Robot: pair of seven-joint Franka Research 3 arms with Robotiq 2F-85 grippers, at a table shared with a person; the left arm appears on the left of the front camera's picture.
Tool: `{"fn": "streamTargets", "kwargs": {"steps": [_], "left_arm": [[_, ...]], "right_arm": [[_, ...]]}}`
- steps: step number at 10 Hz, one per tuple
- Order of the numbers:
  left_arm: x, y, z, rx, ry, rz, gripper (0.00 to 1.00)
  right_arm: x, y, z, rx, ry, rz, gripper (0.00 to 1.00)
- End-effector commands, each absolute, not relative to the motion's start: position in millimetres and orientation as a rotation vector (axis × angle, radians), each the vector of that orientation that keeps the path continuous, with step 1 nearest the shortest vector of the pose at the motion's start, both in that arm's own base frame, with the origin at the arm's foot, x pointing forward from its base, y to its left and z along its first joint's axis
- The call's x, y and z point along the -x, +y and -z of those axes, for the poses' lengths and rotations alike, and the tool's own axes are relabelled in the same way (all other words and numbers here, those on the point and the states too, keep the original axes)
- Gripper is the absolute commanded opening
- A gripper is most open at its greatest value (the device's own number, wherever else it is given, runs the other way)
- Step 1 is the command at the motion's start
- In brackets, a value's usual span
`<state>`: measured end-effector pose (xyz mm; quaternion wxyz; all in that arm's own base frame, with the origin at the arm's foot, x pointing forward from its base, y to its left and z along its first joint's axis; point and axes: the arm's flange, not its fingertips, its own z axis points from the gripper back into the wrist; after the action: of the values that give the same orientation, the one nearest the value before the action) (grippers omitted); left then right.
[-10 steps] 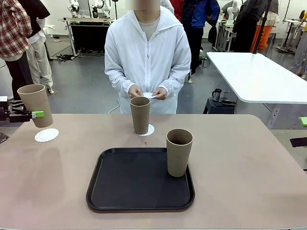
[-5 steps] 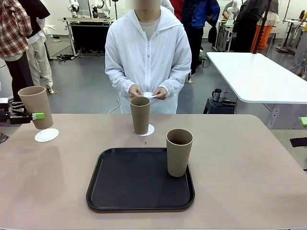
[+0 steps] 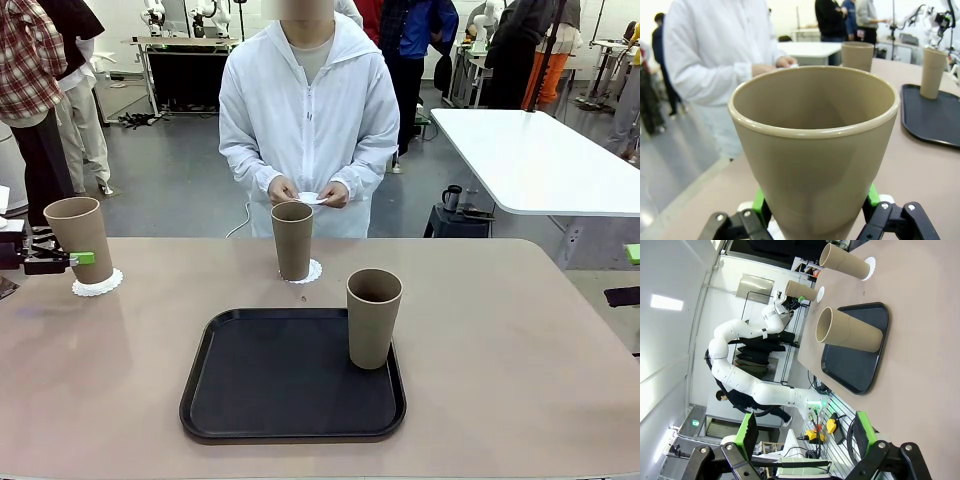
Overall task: Place coasters on the table and set cups on them.
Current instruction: Take one Reusable plastic cup from the Flat Tray and place it on a coaster set by the human.
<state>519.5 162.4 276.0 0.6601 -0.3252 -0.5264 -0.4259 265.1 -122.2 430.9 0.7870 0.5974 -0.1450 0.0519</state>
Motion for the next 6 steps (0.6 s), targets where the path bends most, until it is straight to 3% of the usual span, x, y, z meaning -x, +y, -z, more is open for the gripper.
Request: {"fn": "streamTargets", "kwargs": {"steps": [1, 6], "left_arm": [[-525.9, 174.9, -270.7, 0.75, -1.207, 0.991, 0.84], [-534.0, 182.3, -263.3, 0.781, -1.216, 0.975, 0.84]], "right_arm": [[-265.6, -122.9, -431.1, -1.299, -0.325, -0.125, 1.0], [-265.6, -122.9, -431.1, -1.299, -0.325, -0.125, 1.0]]}}
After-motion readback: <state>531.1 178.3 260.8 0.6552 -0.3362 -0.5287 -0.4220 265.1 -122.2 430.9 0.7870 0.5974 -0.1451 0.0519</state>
